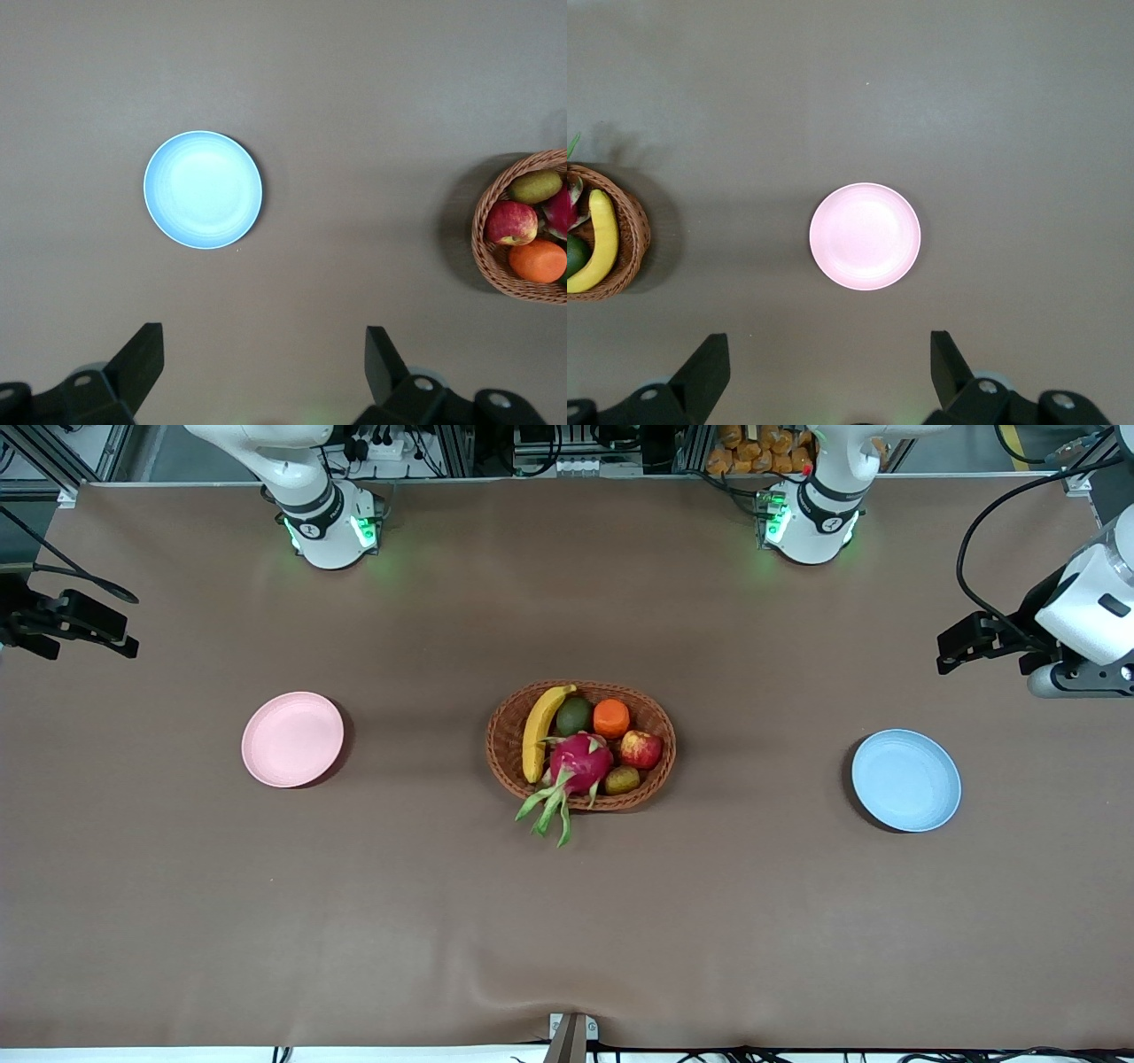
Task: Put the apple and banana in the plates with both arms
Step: 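Reach the left gripper over the basket toward the red apple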
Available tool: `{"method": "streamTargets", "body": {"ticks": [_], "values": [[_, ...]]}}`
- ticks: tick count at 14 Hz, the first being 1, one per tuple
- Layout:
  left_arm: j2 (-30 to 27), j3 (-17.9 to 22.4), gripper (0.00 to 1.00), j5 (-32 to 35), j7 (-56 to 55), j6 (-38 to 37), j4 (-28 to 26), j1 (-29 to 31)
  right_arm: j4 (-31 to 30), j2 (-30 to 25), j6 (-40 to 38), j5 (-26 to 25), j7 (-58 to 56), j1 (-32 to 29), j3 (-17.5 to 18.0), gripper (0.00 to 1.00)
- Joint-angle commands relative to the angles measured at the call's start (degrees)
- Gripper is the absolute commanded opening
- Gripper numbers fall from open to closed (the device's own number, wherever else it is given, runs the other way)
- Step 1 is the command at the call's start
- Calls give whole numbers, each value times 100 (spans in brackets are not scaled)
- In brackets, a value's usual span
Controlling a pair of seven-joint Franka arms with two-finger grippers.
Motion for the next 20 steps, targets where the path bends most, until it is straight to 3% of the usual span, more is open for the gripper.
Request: {"method": "streamTargets", "body": {"ticks": [1,8,15,20], "values": [[62,-2,100,112,14,-30,136,-44,-44,-22,50,59,-90,-147,101,100],[368,-28,100,16,5,-30,136,-78,-36,-22,50,94,-90,-156,101,100],[1352,-143,100,-457,-1268,575,109,-1299,-36,-22,50,94,-90,-156,101,100],[2099,-151,100,-810,-1813,1453,-4,-1870,-36,-14,50,103,-90,-174,101,100]]}}
